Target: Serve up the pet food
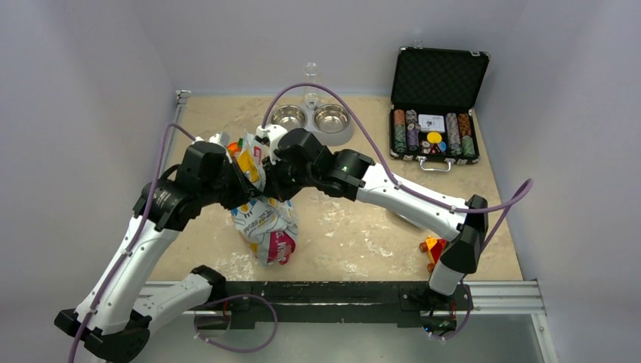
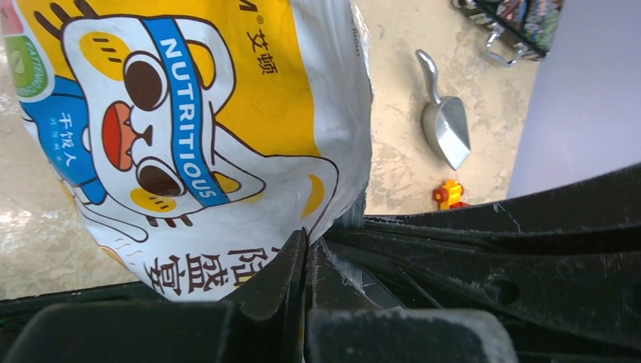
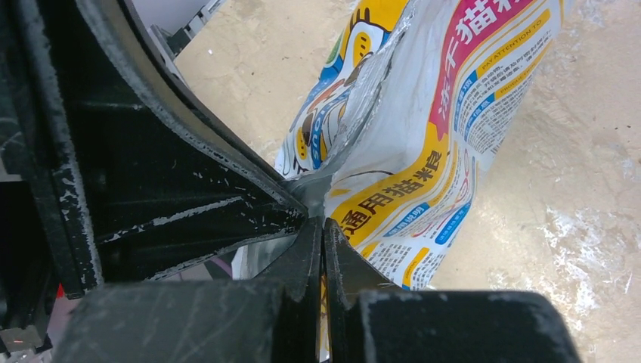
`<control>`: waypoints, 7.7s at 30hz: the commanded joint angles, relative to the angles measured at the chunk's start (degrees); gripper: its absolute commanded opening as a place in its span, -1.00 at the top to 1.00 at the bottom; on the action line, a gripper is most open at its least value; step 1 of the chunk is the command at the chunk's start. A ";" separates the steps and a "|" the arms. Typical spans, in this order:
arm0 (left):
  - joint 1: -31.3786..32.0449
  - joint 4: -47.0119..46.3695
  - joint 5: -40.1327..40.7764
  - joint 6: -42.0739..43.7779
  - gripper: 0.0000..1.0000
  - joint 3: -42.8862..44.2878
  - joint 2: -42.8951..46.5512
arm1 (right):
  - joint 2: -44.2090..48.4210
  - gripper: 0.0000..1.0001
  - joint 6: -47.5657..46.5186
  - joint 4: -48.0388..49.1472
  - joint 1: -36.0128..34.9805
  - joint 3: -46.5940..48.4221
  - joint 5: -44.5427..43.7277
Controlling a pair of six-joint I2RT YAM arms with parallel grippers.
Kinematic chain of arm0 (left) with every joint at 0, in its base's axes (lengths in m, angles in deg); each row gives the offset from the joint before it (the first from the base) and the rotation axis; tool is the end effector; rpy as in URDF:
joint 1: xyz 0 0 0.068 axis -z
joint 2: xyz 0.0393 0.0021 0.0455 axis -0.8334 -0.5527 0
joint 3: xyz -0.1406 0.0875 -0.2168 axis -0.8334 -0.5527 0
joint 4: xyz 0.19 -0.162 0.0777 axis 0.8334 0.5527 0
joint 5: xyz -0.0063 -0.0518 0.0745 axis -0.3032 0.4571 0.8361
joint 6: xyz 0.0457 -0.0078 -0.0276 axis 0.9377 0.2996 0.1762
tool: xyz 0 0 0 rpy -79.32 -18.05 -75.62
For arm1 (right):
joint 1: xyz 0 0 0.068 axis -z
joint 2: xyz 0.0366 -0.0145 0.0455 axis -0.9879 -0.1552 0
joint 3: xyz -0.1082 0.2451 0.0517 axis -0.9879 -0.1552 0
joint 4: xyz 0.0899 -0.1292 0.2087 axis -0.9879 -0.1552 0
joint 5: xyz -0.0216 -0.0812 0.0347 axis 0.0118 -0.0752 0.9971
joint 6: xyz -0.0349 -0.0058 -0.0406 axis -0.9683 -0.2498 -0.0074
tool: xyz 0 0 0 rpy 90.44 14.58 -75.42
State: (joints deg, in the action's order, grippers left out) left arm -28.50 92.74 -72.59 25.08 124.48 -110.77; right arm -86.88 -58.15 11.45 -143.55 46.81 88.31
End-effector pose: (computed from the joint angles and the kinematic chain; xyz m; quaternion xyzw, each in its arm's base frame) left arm 0.1427 -0.0766 0.3850 -0.1841 0.9079 -0.2486 0.2829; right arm 0.1792 0.3487 0.3838 -0.3217 0.8174 0.3414 0.3343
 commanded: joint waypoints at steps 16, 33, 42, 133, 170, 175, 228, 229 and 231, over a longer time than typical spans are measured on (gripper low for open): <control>-0.52 -8.41 -3.79 -13.49 1.00 -3.05 6.60 | -2.90 0.49 -1.04 -8.17 -0.72 8.67 1.16; -0.45 15.60 13.38 -11.04 1.00 6.88 4.22 | 1.33 1.00 -3.94 -7.80 -1.01 2.75 -19.69; -0.48 14.58 13.86 -8.77 1.00 5.65 9.26 | 3.66 1.00 -4.88 -8.04 0.84 0.05 -24.47; -2.19 5.22 14.07 0.26 1.00 12.63 2.70 | -1.31 -0.75 67.05 -15.09 50.88 -27.77 -3.04; -2.26 4.70 2.03 18.19 1.00 23.81 -13.35 | 4.28 0.04 2.20 6.29 25.60 -43.27 -2.71; -2.23 -0.76 -12.06 16.60 1.00 20.40 -16.20 | 10.27 -0.63 2.27 14.04 26.54 -47.37 4.95; 5.02 -6.01 -16.50 15.70 1.00 4.70 -14.98 | 6.44 0.37 8.87 29.38 34.97 -56.25 22.24; 5.02 -5.63 -16.02 15.90 1.00 4.95 -14.70 | 7.57 0.27 9.82 30.87 35.25 -57.59 21.67; 5.03 -4.75 -15.35 16.17 1.00 5.56 -14.39 | 10.14 0.01 12.77 35.18 35.76 -61.45 20.46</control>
State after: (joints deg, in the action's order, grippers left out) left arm -23.67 86.71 -89.88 39.05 129.12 -127.60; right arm -80.96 -49.05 36.98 -108.84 -9.73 109.66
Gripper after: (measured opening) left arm 0.018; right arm 0.398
